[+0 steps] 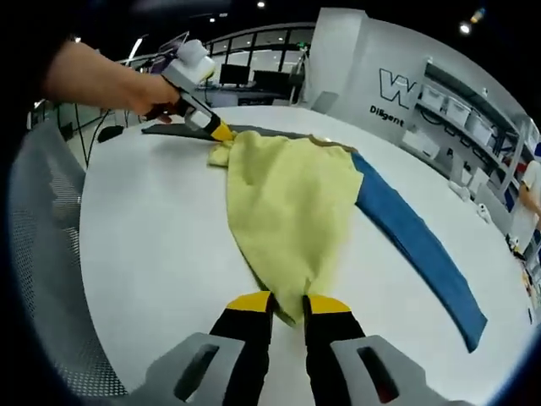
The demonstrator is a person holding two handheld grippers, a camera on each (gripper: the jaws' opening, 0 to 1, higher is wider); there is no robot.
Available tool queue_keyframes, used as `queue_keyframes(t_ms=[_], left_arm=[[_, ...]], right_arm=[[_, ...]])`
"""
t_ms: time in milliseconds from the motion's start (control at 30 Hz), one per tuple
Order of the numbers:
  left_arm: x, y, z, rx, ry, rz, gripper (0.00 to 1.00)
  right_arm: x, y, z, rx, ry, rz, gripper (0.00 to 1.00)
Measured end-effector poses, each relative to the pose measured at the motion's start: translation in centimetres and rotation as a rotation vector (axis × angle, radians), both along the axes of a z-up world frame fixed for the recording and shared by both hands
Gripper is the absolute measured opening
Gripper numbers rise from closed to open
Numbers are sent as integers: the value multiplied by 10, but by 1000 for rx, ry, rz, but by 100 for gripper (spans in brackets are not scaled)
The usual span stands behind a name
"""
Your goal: Fold the garment on the visible template until the final outline fits inside the template.
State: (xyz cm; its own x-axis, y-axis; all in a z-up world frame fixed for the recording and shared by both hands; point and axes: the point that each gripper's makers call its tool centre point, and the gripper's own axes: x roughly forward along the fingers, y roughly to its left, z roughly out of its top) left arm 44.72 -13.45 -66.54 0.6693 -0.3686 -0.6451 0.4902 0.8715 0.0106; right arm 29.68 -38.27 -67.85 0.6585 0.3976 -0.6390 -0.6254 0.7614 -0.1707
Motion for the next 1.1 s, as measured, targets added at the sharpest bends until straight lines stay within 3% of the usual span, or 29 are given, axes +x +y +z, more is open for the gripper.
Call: queue_keyframes(t_ms=[133,500,800,1100], left_arm=[[1,0,-1,-1,1,1,0],[0,0,2,1,-11,-5,0],[-2,-1,25,-34,-63,-16,0],[-19,1,54,-73,-131,-47,0]], right_arm=[[4,-6,2,0,-7,-22,0],[6,-4,9,-19,-24,-23,0],[8,0,28,-19,-68,-21,0],[7,-4,47,-27,-106,-28,0]])
